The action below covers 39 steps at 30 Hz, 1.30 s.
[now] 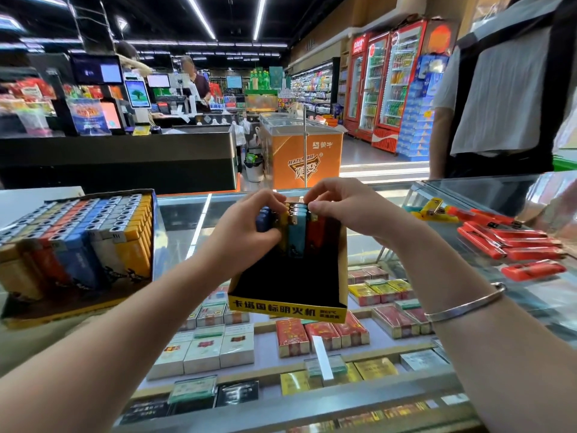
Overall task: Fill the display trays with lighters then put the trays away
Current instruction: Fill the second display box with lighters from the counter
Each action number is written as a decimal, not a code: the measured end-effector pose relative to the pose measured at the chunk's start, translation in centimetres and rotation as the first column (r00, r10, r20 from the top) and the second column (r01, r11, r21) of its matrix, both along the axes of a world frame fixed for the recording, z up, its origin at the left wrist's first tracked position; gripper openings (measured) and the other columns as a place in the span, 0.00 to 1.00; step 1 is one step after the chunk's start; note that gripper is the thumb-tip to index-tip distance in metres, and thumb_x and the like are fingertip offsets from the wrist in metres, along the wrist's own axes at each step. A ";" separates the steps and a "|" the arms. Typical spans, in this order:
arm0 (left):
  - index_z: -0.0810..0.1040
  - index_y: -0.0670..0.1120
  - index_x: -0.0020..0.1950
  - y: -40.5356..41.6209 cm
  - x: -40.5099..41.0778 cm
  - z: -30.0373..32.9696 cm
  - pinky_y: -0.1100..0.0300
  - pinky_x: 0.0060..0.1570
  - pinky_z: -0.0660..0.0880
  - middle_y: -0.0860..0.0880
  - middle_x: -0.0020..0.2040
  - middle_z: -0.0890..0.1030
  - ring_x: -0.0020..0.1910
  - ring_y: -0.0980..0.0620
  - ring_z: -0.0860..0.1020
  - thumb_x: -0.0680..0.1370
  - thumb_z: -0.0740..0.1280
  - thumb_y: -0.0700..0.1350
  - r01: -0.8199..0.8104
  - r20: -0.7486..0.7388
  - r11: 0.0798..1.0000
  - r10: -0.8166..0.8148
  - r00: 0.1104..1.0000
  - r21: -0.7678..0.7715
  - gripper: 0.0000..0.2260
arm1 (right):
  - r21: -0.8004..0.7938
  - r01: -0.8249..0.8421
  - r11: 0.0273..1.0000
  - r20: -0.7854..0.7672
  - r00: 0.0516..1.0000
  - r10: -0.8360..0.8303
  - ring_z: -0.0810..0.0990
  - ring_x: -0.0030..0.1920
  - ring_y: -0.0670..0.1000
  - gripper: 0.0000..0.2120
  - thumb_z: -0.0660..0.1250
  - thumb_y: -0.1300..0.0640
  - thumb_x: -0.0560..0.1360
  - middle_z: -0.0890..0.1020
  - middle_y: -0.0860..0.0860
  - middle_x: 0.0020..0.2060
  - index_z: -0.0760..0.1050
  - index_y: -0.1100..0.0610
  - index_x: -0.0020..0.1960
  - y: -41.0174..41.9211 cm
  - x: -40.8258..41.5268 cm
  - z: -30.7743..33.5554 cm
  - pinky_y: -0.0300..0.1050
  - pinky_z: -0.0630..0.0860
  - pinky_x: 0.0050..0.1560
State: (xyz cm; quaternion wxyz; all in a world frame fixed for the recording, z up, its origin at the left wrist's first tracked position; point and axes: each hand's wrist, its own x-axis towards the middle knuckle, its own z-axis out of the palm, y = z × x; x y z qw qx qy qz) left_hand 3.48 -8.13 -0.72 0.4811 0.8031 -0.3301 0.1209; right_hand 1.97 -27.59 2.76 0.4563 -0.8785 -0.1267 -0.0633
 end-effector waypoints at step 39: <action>0.46 0.59 0.75 -4.5 -2.7 -1.9 0.64 0.37 0.76 0.39 0.72 0.58 0.61 0.44 0.70 0.71 0.60 0.24 0.105 -0.524 0.966 -0.218 0.823 -0.237 0.44 | -0.816 0.371 0.443 0.036 0.797 -0.602 0.71 0.41 0.51 0.10 0.58 0.63 0.75 0.73 0.52 0.45 0.65 0.50 0.39 -16.8 -8.2 -3.7 0.46 0.66 0.39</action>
